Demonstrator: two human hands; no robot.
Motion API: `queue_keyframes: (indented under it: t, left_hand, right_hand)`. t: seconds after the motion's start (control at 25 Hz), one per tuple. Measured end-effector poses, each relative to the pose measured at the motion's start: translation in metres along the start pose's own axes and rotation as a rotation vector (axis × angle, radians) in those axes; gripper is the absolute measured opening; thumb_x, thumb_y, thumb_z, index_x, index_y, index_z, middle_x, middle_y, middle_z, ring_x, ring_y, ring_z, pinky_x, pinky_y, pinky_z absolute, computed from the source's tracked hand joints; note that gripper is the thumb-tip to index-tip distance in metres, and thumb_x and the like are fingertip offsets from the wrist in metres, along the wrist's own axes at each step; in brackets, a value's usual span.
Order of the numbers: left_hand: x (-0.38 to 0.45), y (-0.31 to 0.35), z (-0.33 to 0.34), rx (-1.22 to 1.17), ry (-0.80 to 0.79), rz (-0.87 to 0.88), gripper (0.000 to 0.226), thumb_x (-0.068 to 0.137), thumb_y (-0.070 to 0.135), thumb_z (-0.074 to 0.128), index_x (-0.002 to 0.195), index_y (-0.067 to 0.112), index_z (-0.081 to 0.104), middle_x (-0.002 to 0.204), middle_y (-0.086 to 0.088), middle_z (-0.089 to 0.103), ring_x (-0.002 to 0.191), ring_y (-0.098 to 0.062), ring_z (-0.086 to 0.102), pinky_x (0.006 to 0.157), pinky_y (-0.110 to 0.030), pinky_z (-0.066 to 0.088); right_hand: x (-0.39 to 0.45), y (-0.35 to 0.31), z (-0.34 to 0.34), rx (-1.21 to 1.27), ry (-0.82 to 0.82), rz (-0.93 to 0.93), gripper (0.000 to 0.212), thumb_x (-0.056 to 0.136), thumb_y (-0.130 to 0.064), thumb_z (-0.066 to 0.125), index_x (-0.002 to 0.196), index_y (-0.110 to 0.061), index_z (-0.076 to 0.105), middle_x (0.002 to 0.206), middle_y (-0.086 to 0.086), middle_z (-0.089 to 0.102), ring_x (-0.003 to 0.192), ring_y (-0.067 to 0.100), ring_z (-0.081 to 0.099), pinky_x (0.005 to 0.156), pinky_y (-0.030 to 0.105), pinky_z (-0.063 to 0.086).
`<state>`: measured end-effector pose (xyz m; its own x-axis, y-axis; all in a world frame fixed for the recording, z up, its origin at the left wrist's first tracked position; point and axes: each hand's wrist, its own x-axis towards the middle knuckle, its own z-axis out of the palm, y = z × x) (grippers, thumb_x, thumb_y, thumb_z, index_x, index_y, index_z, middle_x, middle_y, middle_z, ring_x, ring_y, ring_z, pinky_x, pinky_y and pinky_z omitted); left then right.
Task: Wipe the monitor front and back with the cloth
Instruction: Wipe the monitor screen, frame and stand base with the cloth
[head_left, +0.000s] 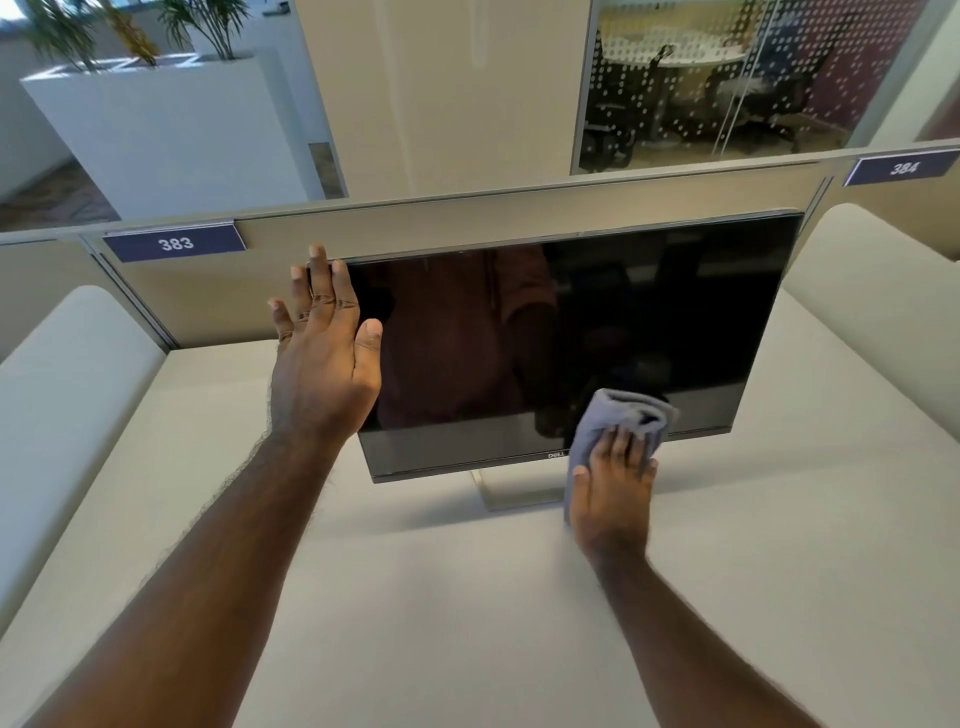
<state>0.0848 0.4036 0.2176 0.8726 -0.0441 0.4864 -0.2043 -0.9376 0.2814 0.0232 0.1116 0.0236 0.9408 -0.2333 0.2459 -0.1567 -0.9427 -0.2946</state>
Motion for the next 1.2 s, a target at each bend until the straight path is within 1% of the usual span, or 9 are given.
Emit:
queue_keyframes:
  t: [0.08, 0.2, 0.44, 0.52, 0.68, 0.8, 0.92, 1.04, 1.2]
  left_hand:
    - [0.001, 0.006, 0.002, 0.043, -0.011, 0.007, 0.063, 0.099, 0.039, 0.017, 0.155, 0.016, -0.003, 0.161, 0.002, -0.019, 0.149, -0.02, -0.016, 0.118, -0.042, -0.011]
    - [0.004, 0.016, 0.003, 0.049, -0.024, 0.02, 0.064, 0.1, 0.039, 0.019, 0.155, 0.016, -0.002, 0.162, 0.001, -0.016, 0.149, -0.02, -0.016, 0.119, -0.042, -0.011]
    - [0.011, 0.048, 0.012, 0.024, -0.053, 0.053, 0.064, 0.099, 0.041, 0.017, 0.156, 0.017, 0.0, 0.163, 0.001, -0.012, 0.149, -0.019, -0.014, 0.119, -0.043, -0.009]
    - [0.014, 0.061, 0.014, 0.015, -0.061, 0.063, 0.065, 0.098, 0.042, 0.016, 0.156, 0.016, 0.002, 0.164, 0.0, -0.011, 0.15, -0.02, -0.013, 0.119, -0.043, -0.01]
    - [0.018, 0.076, 0.017, 0.01, -0.075, 0.079, 0.065, 0.098, 0.043, 0.015, 0.156, 0.015, 0.002, 0.163, 0.001, -0.011, 0.149, -0.019, -0.013, 0.118, -0.043, -0.01]
    - [0.018, 0.084, 0.02, 0.009, -0.087, 0.086, 0.065, 0.098, 0.043, 0.014, 0.156, 0.016, 0.001, 0.162, 0.003, -0.014, 0.148, -0.017, -0.016, 0.118, -0.043, -0.01]
    - [0.019, 0.095, 0.023, -0.001, -0.097, 0.09, 0.066, 0.097, 0.044, 0.014, 0.155, 0.016, 0.001, 0.161, 0.004, -0.016, 0.148, -0.017, -0.016, 0.118, -0.043, -0.011]
    - [0.022, 0.104, 0.026, 0.002, -0.113, 0.095, 0.066, 0.097, 0.045, 0.013, 0.155, 0.016, 0.0, 0.161, 0.003, -0.016, 0.148, -0.017, -0.017, 0.118, -0.043, -0.012]
    - [0.024, 0.108, 0.029, 0.015, -0.118, 0.1, 0.065, 0.097, 0.045, 0.012, 0.155, 0.017, -0.001, 0.161, 0.004, -0.017, 0.147, -0.016, -0.019, 0.117, -0.042, -0.012]
  right_hand:
    - [0.024, 0.009, -0.02, 0.124, 0.056, 0.137, 0.066, 0.096, -0.033, 0.024, 0.151, 0.005, 0.018, 0.158, 0.026, 0.018, 0.147, 0.042, 0.015, 0.117, 0.06, 0.018]
    - [0.061, 0.012, -0.054, 0.236, 0.219, 0.122, 0.069, 0.097, -0.033, 0.027, 0.152, 0.003, 0.01, 0.161, 0.024, 0.01, 0.149, 0.04, 0.006, 0.119, 0.058, 0.014]
    - [0.076, -0.032, -0.071, 0.032, 0.264, -0.464, 0.079, 0.091, -0.044, 0.044, 0.156, -0.01, 0.013, 0.164, 0.012, 0.009, 0.152, 0.03, 0.0, 0.121, 0.054, 0.011]
    - [0.079, -0.02, -0.07, 0.003, 0.286, -0.417, 0.077, 0.093, -0.045, 0.041, 0.156, -0.012, 0.012, 0.164, 0.01, 0.009, 0.152, 0.027, 0.0, 0.122, 0.052, 0.011]
    - [0.106, 0.041, -0.093, 0.088, 0.325, -0.051, 0.071, 0.097, -0.041, 0.029, 0.155, -0.008, 0.004, 0.163, 0.017, 0.008, 0.151, 0.033, 0.004, 0.121, 0.054, 0.014]
    - [0.125, 0.076, -0.115, 0.143, 0.323, 0.031, 0.071, 0.097, -0.039, 0.026, 0.155, -0.005, 0.002, 0.162, 0.019, 0.008, 0.15, 0.036, 0.003, 0.12, 0.056, 0.013]
    - [0.124, 0.068, -0.123, 0.147, 0.332, -0.004, 0.074, 0.097, -0.04, 0.032, 0.155, -0.008, -0.002, 0.163, 0.015, 0.004, 0.151, 0.032, -0.001, 0.121, 0.053, 0.01]
    - [0.118, 0.033, -0.124, 0.104, 0.305, -0.232, 0.079, 0.096, -0.04, 0.038, 0.155, -0.015, -0.008, 0.164, 0.01, -0.006, 0.151, 0.027, -0.009, 0.123, 0.049, 0.005]
    - [0.134, 0.003, -0.133, 0.096, 0.326, -0.331, 0.075, 0.095, -0.041, 0.036, 0.156, -0.016, -0.001, 0.163, 0.007, -0.007, 0.152, 0.024, -0.009, 0.123, 0.049, 0.002]
